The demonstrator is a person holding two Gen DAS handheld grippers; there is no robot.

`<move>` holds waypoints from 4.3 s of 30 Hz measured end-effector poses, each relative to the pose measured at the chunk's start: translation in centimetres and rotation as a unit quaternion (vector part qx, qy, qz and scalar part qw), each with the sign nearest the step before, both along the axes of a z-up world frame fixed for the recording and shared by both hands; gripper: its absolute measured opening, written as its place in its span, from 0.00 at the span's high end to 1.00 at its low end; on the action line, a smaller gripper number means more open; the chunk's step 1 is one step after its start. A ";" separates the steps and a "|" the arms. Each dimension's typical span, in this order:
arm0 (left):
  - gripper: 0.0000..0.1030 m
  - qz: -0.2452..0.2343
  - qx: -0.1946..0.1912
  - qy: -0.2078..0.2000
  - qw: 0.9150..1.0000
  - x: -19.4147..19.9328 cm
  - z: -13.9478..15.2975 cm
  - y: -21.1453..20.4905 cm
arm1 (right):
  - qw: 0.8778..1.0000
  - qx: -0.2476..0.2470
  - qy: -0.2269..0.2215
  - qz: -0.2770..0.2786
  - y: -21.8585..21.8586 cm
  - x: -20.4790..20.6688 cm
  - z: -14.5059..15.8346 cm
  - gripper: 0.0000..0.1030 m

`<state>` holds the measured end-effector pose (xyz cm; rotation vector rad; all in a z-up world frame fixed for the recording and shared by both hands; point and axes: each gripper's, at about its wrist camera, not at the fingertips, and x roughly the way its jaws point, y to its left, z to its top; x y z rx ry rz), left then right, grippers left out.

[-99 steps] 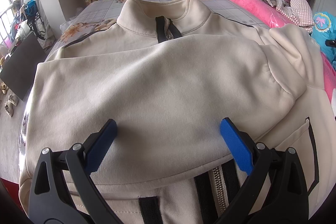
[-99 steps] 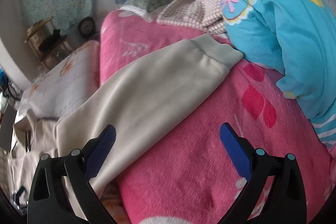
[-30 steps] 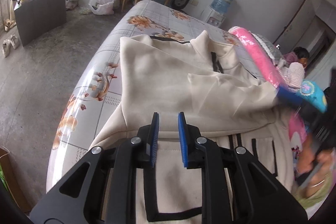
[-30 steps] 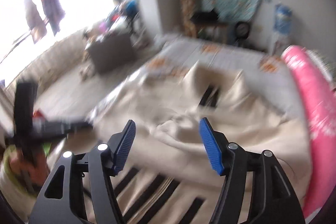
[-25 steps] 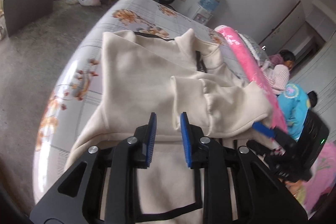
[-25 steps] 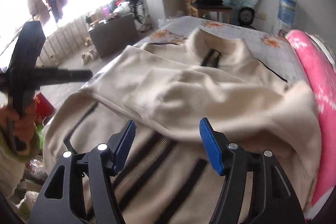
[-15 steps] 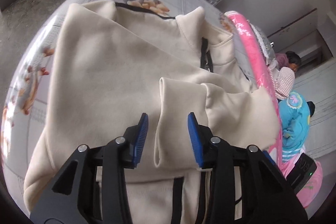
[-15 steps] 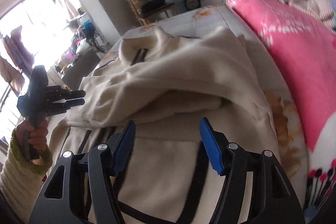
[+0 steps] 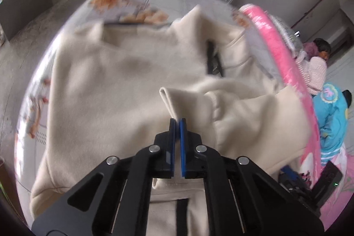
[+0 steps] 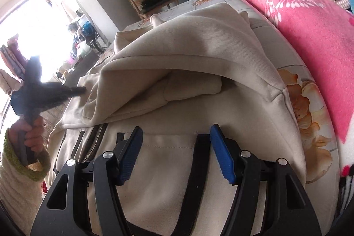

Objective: Fold large clothes

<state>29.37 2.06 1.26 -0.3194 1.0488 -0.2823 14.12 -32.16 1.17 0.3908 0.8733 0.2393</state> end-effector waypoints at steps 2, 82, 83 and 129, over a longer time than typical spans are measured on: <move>0.97 -0.001 -0.019 -0.042 0.999 -0.7 3.3 0.6 | 1.000 0.001 0.001 0.000 -0.1 0.0 -0.1 0.40; 0.89 0.034 0.083 0.004 0.996 -4.5 -2.5 8.0 | 0.977 -0.214 0.021 0.000 -3.6 -2.3 4.4 0.35; 0.88 0.039 0.079 -0.001 0.996 -4.7 -2.6 8.4 | 0.977 -0.213 0.020 -0.002 -3.6 -2.1 4.5 0.35; 0.15 -0.013 0.211 -0.076 0.974 -23.9 -4.0 3.1 | 0.973 -0.221 0.055 -0.033 10.9 -12.2 -0.1 0.06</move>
